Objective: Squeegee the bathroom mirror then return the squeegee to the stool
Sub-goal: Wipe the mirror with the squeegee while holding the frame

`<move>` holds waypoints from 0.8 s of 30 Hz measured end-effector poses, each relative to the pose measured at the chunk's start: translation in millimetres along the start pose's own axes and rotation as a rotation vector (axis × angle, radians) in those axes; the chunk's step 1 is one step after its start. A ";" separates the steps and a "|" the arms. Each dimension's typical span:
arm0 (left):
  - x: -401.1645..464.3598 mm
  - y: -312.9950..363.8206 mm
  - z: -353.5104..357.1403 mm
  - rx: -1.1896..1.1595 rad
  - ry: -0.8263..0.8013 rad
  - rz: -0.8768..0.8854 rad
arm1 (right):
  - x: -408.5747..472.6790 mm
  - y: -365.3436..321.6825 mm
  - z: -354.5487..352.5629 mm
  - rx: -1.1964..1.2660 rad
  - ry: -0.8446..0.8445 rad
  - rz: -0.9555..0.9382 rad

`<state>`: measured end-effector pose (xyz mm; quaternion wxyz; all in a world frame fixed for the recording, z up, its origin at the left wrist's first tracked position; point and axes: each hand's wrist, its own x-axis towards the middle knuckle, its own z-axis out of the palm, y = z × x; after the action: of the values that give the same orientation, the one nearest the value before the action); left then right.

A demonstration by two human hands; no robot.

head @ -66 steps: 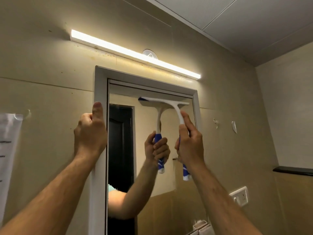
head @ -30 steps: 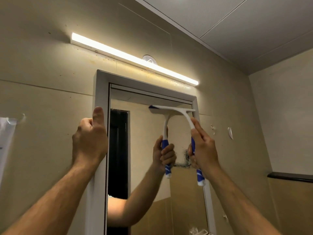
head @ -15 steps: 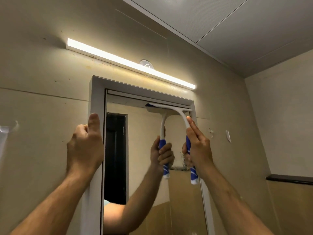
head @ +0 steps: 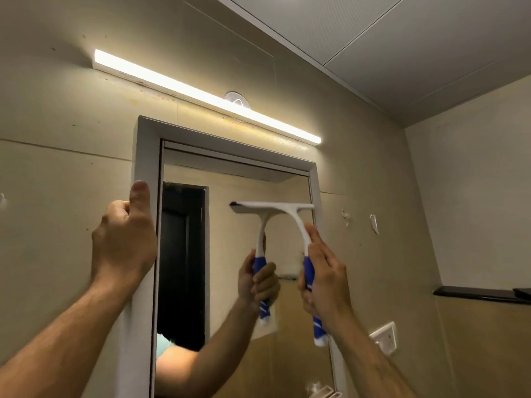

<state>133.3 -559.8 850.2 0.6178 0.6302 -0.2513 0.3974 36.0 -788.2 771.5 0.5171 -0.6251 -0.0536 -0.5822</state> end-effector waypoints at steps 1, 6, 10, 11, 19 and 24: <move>-0.2 -0.1 -0.1 0.005 0.001 0.000 | 4.5 -4.0 1.8 0.010 -0.010 -0.002; 0.7 -3.1 0.2 0.042 0.006 0.002 | -11.9 6.9 1.2 0.083 -0.075 0.046; 1.4 -3.8 0.6 0.044 0.006 -0.009 | -40.2 31.7 -11.1 0.161 -0.114 0.102; 1.7 -3.3 0.9 0.040 0.008 -0.011 | -42.8 34.1 -13.9 0.162 -0.108 0.130; 5.2 -5.3 3.9 0.037 0.011 -0.027 | 0.5 -3.2 -3.3 0.121 -0.085 0.161; 3.2 -2.6 3.0 0.047 0.011 -0.031 | -14.9 3.7 -2.9 0.151 -0.096 0.230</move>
<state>137.8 -561.9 851.5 0.6101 0.6463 -0.2287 0.3972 31.8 -784.0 757.0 0.6226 -0.6138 -0.0501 -0.4829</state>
